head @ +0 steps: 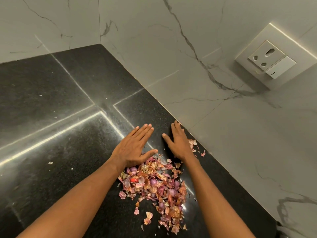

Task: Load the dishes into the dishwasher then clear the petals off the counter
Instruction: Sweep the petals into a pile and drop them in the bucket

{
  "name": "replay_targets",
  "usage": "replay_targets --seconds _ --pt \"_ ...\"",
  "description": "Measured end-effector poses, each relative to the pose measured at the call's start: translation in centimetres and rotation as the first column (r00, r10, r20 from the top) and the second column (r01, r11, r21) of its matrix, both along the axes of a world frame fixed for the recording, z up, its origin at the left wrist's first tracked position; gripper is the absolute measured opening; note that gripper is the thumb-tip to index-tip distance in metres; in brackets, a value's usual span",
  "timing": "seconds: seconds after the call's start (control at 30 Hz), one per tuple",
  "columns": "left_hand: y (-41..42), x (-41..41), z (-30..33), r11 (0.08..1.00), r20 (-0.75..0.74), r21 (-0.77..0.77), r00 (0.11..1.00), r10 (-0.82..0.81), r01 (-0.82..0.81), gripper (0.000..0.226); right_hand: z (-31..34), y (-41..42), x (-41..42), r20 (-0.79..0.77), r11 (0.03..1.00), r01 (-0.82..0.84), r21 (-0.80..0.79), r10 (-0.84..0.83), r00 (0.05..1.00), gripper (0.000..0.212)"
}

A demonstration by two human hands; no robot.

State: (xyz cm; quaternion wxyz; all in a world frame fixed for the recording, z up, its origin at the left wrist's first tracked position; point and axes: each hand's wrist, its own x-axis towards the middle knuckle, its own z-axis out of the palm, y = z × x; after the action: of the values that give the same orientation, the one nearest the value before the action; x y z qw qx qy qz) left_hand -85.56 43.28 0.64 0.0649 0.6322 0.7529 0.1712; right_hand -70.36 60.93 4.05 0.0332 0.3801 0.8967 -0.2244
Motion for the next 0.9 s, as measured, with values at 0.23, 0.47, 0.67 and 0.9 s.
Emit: replay_targets --seconds 0.23,0.47,0.67,0.9 --pt "0.0 0.0 0.0 0.999 0.079 0.022 0.996 0.027 -0.029 0.092 1.3 -4.9 -0.1 -0.476 0.990 0.094 -0.108 -0.135 0.869 0.027" --pt "0.0 0.0 -0.1 0.997 0.129 0.062 0.991 0.047 -0.055 0.096 1.4 -4.6 -4.9 -0.140 0.947 -0.219 -0.235 0.190 0.972 0.055" --pt "0.1 -0.1 -0.1 0.998 0.130 0.011 0.989 0.068 -0.070 0.098 2.0 -5.3 0.8 -0.485 0.853 0.057 -0.519 -0.348 0.802 0.037" --pt "0.2 -0.2 -0.1 0.998 0.061 -0.036 0.996 0.059 -0.057 0.094 0.3 3.2 1.0 -0.144 0.999 0.031 -0.014 -0.032 0.989 0.052"
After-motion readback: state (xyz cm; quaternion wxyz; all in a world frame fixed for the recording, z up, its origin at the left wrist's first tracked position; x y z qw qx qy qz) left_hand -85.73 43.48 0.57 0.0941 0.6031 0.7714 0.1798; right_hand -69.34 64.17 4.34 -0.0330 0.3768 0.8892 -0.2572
